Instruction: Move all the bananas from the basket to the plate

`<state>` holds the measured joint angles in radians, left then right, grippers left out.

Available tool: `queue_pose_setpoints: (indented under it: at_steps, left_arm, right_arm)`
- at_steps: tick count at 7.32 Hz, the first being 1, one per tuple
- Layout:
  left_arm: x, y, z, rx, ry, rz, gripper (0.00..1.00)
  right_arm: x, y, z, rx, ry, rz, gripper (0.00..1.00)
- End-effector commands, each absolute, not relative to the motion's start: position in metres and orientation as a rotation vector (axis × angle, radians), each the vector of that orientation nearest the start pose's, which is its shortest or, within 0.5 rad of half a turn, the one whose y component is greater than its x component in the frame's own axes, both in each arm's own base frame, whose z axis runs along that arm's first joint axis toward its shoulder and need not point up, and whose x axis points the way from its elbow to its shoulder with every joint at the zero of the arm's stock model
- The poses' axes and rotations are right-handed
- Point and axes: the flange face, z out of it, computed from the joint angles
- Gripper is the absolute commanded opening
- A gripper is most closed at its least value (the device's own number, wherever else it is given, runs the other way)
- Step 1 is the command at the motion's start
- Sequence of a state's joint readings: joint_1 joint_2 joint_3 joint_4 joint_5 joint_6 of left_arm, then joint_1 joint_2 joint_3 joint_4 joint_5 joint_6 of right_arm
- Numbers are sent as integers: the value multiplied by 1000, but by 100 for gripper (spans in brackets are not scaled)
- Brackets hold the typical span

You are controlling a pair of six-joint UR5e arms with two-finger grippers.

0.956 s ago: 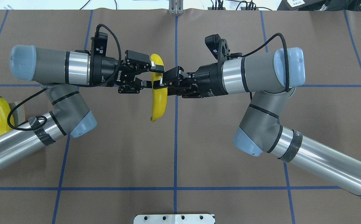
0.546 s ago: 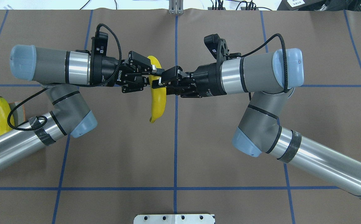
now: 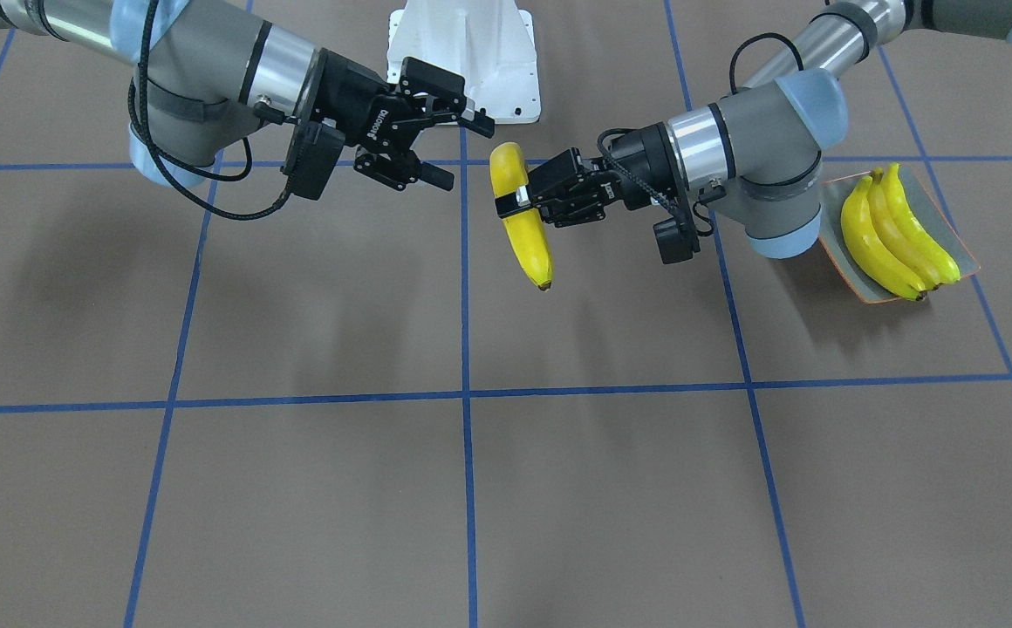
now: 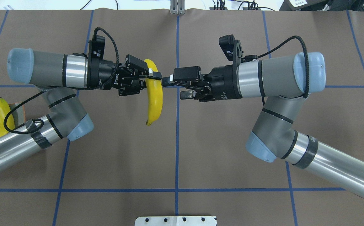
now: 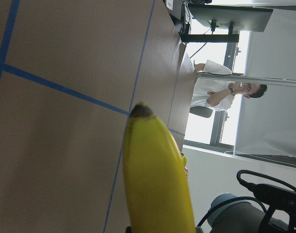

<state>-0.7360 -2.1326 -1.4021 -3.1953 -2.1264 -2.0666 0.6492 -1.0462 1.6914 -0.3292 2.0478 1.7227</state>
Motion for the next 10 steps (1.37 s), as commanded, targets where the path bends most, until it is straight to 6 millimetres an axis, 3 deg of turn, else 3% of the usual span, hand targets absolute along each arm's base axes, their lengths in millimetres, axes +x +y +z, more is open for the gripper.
queue_pose_setpoints:
  at_steps: [1,3,4,6,8,10]
  left_arm:
    - [381,-493,304,-107,1839,-359,0]
    - [353,-523,322,-8,1670,-317,0]
    - [354,-523,317,-16,1579,-293,0]
    - [327,-496,330,-18,1381,-269,0]
    - [301,-469,276,-31,1148,-235,0]
    - [299,-465,293,-39,1009,-306,0]
  right_arm:
    - [-387,-420,215,155,-1797,176,100]
    - [-379,-426,246,184,-1750,241,100]
    - [-374,-433,266,220,-1708,276,100]
    - [-350,-447,313,336,-1589,240,100]
    - [-317,-471,338,391,-1502,279,100]
    - [-300,-482,358,419,-1426,295,100]
